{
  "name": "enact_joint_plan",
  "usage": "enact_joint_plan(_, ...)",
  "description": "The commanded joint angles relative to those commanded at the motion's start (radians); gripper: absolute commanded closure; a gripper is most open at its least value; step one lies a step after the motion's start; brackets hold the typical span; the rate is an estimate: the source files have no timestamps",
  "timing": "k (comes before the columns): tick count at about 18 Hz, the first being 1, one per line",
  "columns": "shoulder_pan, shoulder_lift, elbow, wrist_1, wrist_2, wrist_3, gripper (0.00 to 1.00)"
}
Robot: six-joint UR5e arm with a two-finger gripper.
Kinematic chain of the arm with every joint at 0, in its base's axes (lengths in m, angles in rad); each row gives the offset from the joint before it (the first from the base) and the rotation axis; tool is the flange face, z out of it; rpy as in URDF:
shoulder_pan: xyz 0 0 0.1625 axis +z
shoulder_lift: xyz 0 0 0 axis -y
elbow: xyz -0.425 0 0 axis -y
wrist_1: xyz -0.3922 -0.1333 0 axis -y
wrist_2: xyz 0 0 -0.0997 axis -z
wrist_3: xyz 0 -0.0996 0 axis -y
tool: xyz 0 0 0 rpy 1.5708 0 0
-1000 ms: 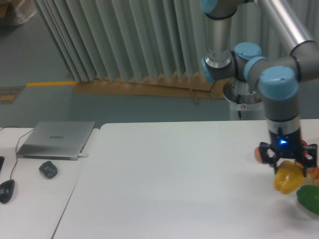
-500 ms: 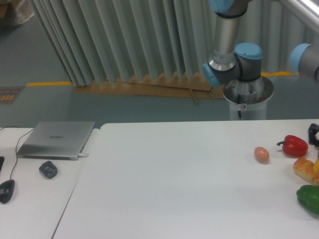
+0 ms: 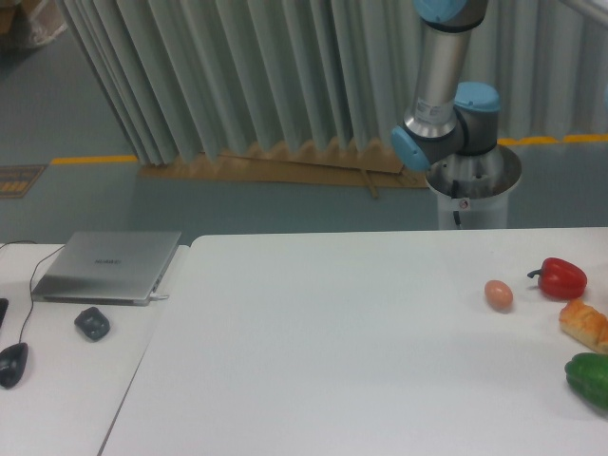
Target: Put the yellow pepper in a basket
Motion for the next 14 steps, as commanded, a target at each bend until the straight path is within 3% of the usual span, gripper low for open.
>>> enact_joint_plan(4, 0.057, -0.028, 0.006, 0.017, 0.009, 0.120, 0.54)
enact_joint_plan(10, 0.083, -0.060, -0.003, 0.063, 0.094, 0.221, 0.47)
enact_joint_plan(11, 0.081, -0.060, -0.003, 0.063, 0.094, 0.249, 0.18)
enact_joint_plan(12, 0.075, -0.061, -0.003, 0.064, 0.092, 0.234, 0.00)
enact_joint_plan(14, 0.069, -0.061, -0.002, 0.064, 0.091, 0.192, 0.00)
